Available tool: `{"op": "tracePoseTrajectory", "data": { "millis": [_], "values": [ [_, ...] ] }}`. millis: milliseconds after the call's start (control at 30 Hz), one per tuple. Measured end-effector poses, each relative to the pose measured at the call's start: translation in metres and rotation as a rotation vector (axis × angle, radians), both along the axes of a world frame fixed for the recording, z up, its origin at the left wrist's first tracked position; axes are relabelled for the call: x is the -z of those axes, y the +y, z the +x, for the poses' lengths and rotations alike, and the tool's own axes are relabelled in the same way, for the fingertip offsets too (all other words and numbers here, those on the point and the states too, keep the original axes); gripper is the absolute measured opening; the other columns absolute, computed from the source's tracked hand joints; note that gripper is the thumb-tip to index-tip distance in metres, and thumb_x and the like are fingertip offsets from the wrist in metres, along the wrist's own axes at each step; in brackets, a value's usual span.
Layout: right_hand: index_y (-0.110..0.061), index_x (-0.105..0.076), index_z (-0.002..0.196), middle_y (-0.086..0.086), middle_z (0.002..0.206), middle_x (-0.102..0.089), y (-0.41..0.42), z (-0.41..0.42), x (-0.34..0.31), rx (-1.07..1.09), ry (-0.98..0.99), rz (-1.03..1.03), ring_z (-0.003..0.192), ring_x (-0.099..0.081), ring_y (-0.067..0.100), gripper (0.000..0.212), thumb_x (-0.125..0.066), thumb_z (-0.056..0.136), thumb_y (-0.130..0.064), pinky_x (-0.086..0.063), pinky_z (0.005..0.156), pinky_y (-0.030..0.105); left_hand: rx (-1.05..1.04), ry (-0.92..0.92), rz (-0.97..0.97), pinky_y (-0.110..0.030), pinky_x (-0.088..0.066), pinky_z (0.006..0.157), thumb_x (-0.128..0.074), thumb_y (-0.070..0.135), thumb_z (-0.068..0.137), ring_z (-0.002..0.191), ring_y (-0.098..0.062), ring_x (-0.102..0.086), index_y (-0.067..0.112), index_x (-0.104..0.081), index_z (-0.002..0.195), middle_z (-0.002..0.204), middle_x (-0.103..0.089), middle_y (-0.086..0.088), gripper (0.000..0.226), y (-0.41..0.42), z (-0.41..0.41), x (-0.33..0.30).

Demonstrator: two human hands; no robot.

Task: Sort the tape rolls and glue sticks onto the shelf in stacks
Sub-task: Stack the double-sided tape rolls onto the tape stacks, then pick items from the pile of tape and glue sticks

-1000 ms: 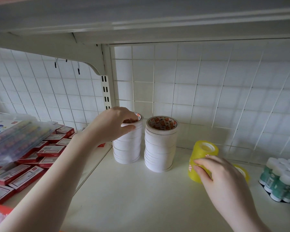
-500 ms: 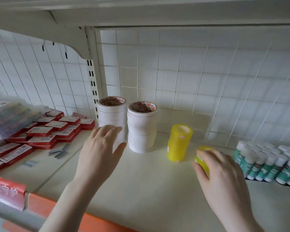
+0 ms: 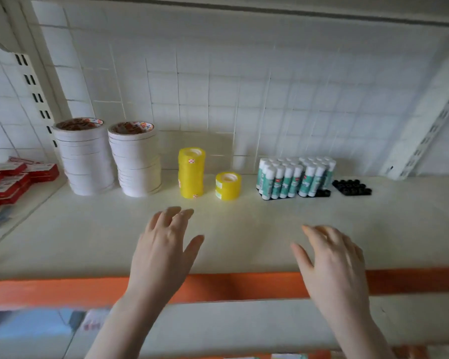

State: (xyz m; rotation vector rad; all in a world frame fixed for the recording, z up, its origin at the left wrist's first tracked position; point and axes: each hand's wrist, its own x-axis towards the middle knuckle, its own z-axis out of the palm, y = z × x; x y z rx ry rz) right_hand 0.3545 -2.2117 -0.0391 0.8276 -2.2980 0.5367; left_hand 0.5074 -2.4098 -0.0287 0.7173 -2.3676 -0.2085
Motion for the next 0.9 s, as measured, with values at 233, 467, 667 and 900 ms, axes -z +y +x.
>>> {"op": "tracePoseTrajectory", "data": {
  "millis": [233,467,667,900],
  "values": [
    [-0.004,-0.070,0.098,0.018,0.093,-0.067,0.104,-0.047,0.000,0.180,0.041,-0.028,0.086,-0.064,0.036,0.029,-0.074,0.078,-0.024,-0.051,0.076,0.044,0.194,-0.018,0.033,-0.041,-0.048,0.085,-0.078,0.025,0.073,0.106,-0.034,-0.056,0.010,-0.064,0.115,0.115,-0.062,-0.012,0.047,0.085,-0.072,-0.005],
    [-0.008,-0.069,0.100,0.014,0.094,-0.065,0.236,-0.135,-0.006,0.271,0.066,-0.021,0.088,-0.063,0.034,0.041,-0.053,0.081,-0.041,-0.050,0.080,0.040,0.317,0.014,0.046,-0.041,-0.048,0.084,-0.076,0.026,0.075,0.108,-0.034,-0.055,0.010,-0.064,0.115,0.117,-0.061,-0.012,0.046,0.217,-0.182,-0.007],
    [-0.010,-0.069,0.100,0.012,0.092,-0.066,0.372,-0.227,-0.013,0.335,0.051,0.031,0.086,-0.063,0.033,0.040,-0.053,0.081,-0.042,-0.050,0.076,0.040,0.381,0.044,0.103,-0.041,-0.047,0.086,-0.074,0.026,0.076,0.109,-0.032,-0.054,0.011,-0.062,0.117,0.119,-0.060,-0.009,0.045,0.350,-0.286,-0.013],
    [-0.011,-0.067,0.104,0.009,0.095,-0.065,0.486,-0.323,-0.015,0.399,-0.018,0.037,0.087,-0.063,0.030,0.032,-0.065,0.082,-0.034,-0.052,0.076,0.042,0.466,0.047,0.120,-0.038,-0.043,0.092,-0.070,0.029,0.080,0.113,-0.028,-0.051,0.014,-0.061,0.120,0.122,-0.058,-0.007,0.044,0.453,-0.401,-0.026]
  ]
}}
